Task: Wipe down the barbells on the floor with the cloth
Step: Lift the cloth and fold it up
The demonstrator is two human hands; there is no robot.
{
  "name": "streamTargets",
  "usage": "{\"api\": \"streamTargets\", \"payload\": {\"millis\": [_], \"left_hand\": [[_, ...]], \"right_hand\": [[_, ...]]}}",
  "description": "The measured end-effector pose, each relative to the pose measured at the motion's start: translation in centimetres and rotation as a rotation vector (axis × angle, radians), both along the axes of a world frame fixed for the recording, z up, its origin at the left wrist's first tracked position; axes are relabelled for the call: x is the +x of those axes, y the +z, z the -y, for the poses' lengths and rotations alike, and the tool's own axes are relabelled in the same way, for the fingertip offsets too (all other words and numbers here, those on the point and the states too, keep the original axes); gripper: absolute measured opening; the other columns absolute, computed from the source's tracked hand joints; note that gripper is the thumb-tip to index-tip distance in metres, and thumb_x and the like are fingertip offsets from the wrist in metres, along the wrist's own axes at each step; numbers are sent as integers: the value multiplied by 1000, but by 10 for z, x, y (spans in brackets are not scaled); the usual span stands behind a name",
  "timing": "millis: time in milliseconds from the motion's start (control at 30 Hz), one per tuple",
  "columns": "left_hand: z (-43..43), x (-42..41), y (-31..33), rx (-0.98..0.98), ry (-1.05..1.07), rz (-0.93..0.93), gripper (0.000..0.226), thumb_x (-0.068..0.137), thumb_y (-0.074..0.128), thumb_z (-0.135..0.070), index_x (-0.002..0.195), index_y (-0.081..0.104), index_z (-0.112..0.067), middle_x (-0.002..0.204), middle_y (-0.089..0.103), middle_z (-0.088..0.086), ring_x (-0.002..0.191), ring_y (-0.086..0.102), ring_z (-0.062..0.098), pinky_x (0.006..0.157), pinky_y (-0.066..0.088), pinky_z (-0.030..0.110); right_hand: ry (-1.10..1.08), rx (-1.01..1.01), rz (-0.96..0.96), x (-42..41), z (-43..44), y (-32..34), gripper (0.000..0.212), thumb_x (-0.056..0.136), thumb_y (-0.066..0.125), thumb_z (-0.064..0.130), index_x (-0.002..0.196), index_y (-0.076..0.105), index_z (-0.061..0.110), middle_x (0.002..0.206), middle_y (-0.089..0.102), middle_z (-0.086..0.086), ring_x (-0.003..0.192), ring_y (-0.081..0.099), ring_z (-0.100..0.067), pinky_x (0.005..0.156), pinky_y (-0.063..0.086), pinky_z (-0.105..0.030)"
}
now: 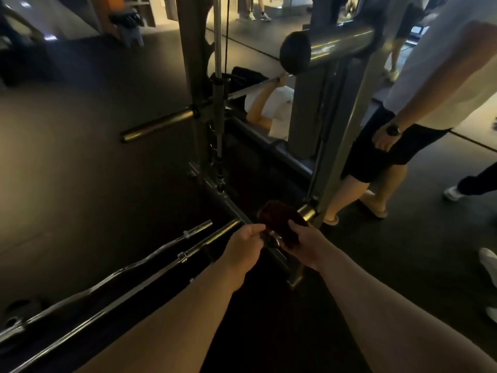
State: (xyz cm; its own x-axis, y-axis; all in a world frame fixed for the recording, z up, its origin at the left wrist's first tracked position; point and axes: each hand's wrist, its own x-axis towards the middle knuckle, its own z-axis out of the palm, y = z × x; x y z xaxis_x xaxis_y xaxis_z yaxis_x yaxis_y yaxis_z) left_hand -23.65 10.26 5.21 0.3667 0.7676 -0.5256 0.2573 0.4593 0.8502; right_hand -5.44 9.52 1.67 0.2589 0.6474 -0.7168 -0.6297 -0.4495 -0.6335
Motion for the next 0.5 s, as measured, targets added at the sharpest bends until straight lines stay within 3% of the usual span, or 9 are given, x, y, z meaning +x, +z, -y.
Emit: {"api": "streamTargets", "payload": {"millis": [167,300,500], "left_hand": [[7,-8,-25,-4,15,-66,35,101,51,-17,133,57,-30,129,59,-10,117,57,7,105,46,33],[25,-31,-27,-59,76,-97,28,99,55,-18,123,63,-30,125,65,-9,116,62,8,107,48,38],[38,-75,7,-114,231,-49,24,101,53,-14,115,68,-25,115,71,-4,104,70,9,99,54,35]], "right_hand": [[-116,-131,70,15,-22,-71,12,102,55,9,114,53,12,129,54,-17,93,60,-30,70,56,-40],[-173,-197,169,17,-24,-87,38,101,59,18,137,49,11,122,59,-16,93,67,-32,79,62,-46],[-90,-313,243,11,-15,-81,48,101,55,40,143,45,18,121,61,-12,101,65,-31,96,54,-55]]}}
